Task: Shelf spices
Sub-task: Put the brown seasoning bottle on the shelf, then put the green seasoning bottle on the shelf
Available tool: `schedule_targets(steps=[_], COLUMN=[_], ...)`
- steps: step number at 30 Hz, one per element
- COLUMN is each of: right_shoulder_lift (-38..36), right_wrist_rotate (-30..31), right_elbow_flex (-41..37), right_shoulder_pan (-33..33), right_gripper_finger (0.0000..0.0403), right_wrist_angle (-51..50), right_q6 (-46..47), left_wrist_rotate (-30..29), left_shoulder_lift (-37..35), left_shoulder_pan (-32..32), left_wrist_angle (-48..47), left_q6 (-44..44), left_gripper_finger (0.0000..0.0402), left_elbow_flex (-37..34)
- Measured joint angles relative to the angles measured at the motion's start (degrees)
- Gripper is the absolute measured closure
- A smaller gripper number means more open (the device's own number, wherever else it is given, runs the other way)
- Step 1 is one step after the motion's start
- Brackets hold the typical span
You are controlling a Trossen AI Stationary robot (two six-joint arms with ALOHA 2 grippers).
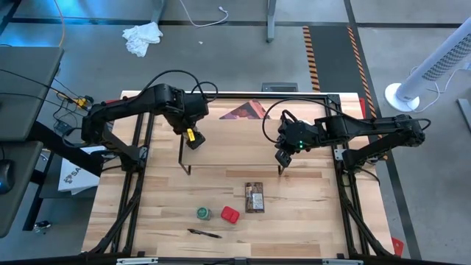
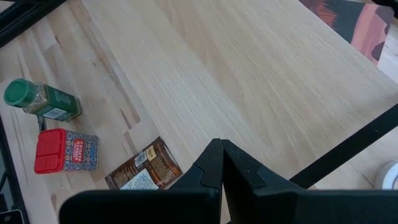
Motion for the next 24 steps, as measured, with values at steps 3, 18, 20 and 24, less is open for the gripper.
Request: schedule_targets(steps=[3, 18, 20, 24], right_shoulder_lift=[0.0, 0.0, 0.0, 0.0], right_wrist_rotate=[0.0, 0.0, 0.0, 0.0], right_elbow_flex=[0.0, 0.0, 0.0, 0.0], right_shoulder_pan=[0.0, 0.0, 0.0, 0.0], right_gripper_finger=[0.0403, 0.0403, 0.0403, 0.0403], right_wrist_angle=[0.0, 0.0, 0.0, 0.0], right_q6=[0.0, 1.2, 1.1, 1.1], left_wrist_rotate=[4.2, -11.2, -12.7, -13.9], left_shoulder_lift=[-0.4, -10.3, -12.4, -16.0], left_shoulder_pan=[-0.6, -3.8, -4.6, -6.5], left_wrist_angle=[-0.9, -0.3, 0.2, 1.1], left_q6=[1.9, 0.2, -1.0, -3.6], left_gripper_finger=[0.0014, 0.0014, 0.0014, 0.0014], left_elbow_flex=[0.0, 0.0, 0.0, 0.0])
